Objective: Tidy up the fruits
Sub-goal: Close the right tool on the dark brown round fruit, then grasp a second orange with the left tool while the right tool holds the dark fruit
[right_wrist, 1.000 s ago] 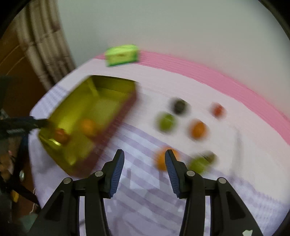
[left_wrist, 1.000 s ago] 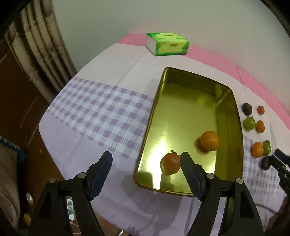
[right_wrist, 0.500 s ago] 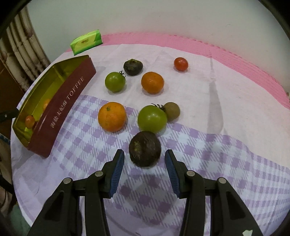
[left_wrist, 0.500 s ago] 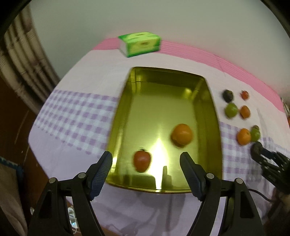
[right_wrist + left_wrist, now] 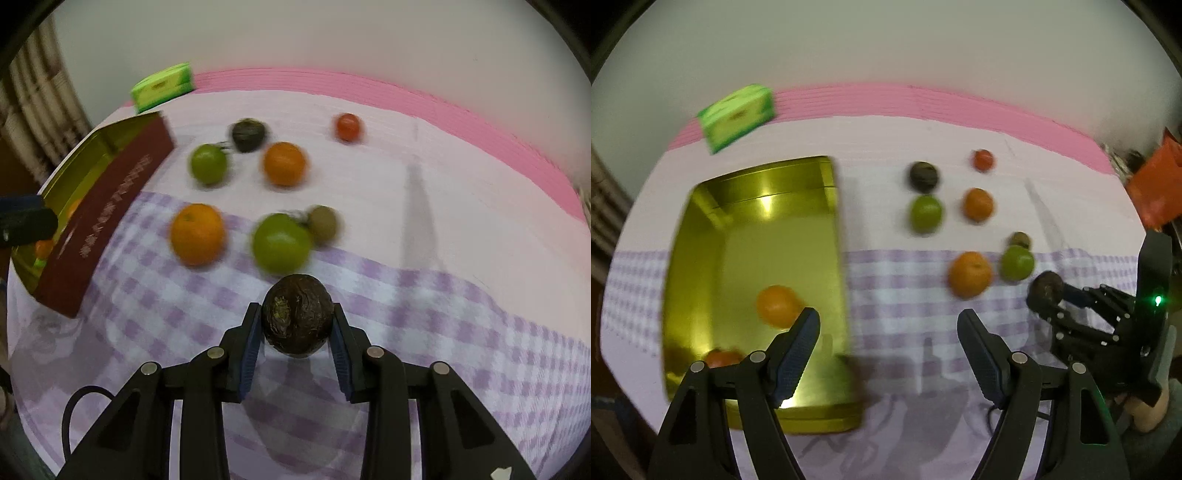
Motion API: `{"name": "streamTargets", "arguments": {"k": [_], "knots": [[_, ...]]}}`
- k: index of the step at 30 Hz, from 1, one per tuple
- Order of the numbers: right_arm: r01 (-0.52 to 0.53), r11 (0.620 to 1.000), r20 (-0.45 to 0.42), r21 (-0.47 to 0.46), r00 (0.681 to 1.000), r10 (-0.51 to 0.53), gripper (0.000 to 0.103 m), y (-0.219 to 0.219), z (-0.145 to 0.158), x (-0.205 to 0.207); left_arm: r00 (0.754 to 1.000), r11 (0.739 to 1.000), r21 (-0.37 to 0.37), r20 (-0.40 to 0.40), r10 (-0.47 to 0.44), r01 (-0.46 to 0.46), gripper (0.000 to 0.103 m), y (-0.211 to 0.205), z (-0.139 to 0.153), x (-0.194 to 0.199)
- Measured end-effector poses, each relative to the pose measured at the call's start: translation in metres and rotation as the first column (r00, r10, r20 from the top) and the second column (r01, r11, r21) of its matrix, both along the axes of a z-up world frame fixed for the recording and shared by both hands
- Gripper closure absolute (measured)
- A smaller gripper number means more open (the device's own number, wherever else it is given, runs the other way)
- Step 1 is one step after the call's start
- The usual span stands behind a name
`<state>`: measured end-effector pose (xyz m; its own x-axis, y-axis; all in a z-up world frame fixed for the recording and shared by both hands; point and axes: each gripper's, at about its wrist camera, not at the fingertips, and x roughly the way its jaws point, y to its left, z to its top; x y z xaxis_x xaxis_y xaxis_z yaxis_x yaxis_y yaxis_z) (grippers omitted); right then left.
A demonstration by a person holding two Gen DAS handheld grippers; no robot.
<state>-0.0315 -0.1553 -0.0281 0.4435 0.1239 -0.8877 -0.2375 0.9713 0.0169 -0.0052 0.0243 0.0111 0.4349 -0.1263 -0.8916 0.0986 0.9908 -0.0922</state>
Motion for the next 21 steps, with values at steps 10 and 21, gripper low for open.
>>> {"name": "streamTargets", "arguments": {"k": [10,21], "knots": [[0.123,0.992,0.005,0.006,0.992,-0.124,0.07,-0.054,0.0,0.003,0.995,0.998,-0.034,-0.085,-0.047,0.045,0.026,-0.047,-0.032,0.027],[0.126,0.991,-0.001,0.035,0.992,-0.126,0.068,-0.057,0.0,0.002,0.988,0.998,-0.048,-0.147,-0.037,0.03,0.035,-0.061,-0.057,0.048]]}}
